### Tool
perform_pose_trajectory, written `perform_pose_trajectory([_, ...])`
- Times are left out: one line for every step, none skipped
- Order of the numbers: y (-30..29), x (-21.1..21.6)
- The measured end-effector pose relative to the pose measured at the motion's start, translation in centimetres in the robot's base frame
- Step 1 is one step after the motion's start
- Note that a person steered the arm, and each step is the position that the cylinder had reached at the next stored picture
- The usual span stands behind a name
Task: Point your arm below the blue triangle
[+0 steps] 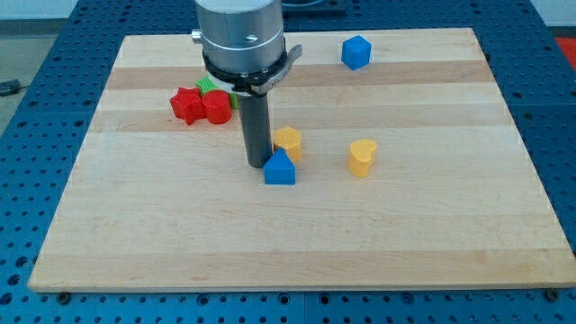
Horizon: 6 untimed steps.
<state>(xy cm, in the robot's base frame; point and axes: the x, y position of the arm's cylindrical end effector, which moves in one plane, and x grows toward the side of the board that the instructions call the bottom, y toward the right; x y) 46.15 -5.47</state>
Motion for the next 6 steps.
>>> perform_pose_trajectory([-1.6, 0.0])
perform_pose_trajectory([-3.1, -0.2])
perform_pose_trajectory([-3.5, -0.7])
perform_pose_trajectory([-2.9, 0.9])
perform_pose_trajectory([-0.8, 2.6])
perform_pose_trajectory([-0.9, 4.7])
